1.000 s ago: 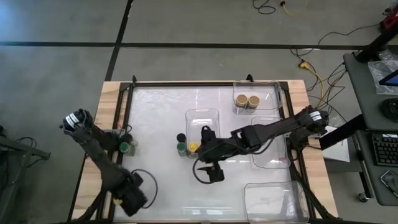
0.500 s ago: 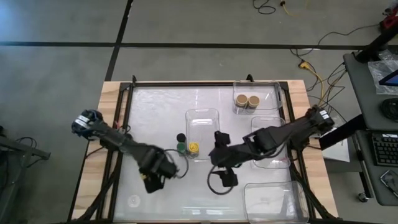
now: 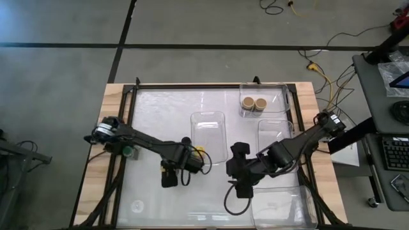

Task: Sort spices by type
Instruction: Put the yellow seasoning bottle into the middle left transparent bin

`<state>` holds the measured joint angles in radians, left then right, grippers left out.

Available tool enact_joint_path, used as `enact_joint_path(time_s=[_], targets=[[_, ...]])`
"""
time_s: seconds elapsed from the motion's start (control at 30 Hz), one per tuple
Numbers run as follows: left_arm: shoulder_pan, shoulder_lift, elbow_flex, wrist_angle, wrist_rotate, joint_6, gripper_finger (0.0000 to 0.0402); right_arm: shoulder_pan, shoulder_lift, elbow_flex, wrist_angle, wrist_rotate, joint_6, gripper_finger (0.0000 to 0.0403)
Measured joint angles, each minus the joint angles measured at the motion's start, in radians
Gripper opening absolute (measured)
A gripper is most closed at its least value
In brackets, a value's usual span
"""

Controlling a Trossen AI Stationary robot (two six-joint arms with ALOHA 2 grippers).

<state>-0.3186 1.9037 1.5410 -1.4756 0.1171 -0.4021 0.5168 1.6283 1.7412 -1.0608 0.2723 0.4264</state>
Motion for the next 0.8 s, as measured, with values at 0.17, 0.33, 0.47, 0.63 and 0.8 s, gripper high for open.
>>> enact_joint_path(time_s=[0.17,0.33,0.47,0.63,0.8], targets=[[0.000,0.032,0.024,-0.005,0.001,0.027,0.0208,0.009,-0.003,0.000,-0.023,0.015,0.022,0.0322],[-0.001,0.052,0.024,0.011,-0.003,0.022,0.0208,0.009,-0.003,0.000,-0.025,0.020,0.030,0.0327],[-0.002,0.054,0.023,0.025,-0.016,0.012,0.0208,0.009,-0.004,0.000,-0.024,0.019,0.028,0.0327],[-0.004,0.052,0.023,0.026,-0.052,0.006,0.0255,0.010,-0.005,0.000,-0.022,0.017,0.028,0.0339],[-0.012,0.051,0.023,0.033,-0.056,0.001,0.0316,0.009,-0.005,0.000,-0.008,0.017,0.010,0.0357]])
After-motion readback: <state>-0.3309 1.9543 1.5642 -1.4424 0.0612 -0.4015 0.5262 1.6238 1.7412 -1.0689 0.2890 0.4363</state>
